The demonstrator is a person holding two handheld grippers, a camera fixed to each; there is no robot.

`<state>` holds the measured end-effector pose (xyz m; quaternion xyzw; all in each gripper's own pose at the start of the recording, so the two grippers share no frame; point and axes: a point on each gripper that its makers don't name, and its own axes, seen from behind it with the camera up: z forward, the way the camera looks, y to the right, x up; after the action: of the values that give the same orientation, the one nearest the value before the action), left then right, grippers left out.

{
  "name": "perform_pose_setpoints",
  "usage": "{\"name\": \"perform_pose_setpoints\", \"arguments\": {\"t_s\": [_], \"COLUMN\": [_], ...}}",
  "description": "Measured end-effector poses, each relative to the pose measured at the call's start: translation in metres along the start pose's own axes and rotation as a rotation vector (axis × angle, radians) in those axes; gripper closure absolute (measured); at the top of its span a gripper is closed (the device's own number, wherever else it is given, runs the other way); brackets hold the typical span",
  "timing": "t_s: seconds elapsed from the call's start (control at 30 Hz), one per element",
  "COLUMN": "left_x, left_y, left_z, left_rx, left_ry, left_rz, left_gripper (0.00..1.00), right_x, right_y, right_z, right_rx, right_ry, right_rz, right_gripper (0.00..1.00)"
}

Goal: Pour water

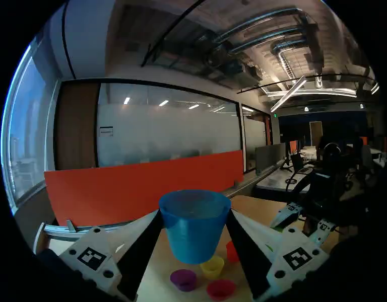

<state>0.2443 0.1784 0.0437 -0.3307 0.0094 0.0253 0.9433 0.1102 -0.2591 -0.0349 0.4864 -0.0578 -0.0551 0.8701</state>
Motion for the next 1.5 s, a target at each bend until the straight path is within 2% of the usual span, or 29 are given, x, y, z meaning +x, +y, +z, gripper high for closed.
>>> {"name": "perform_pose_setpoints", "arguments": {"t_s": [0.27, 0.57, 1.07, 1.5], "left_x": [-0.029, -0.047, -0.073, -0.098], "left_y": [-0.008, -0.014, -0.011, -0.008], "left_z": [-0.006, -0.013, -0.021, -0.021], "left_rx": [0.009, 0.014, 0.001, -0.017], "left_ry": [-0.052, -0.076, -0.115, -0.172], "left_rz": [-0.003, -0.020, -0.028, -0.019], "left_gripper": [0.14, 0.14, 0.14, 0.14], "right_x": [-0.002, -0.008, -0.008, -0.011], "right_y": [0.016, 0.032, 0.057, 0.068], "right_z": [-0.014, -0.030, -0.059, -0.067], "right_rx": [-0.040, -0.087, -0.149, -0.165], "right_ry": [-0.011, -0.026, -0.034, -0.039], "right_rz": [0.010, 0.015, 0.015, 0.036], "right_gripper": [0.11, 0.11, 0.11, 0.11]}}
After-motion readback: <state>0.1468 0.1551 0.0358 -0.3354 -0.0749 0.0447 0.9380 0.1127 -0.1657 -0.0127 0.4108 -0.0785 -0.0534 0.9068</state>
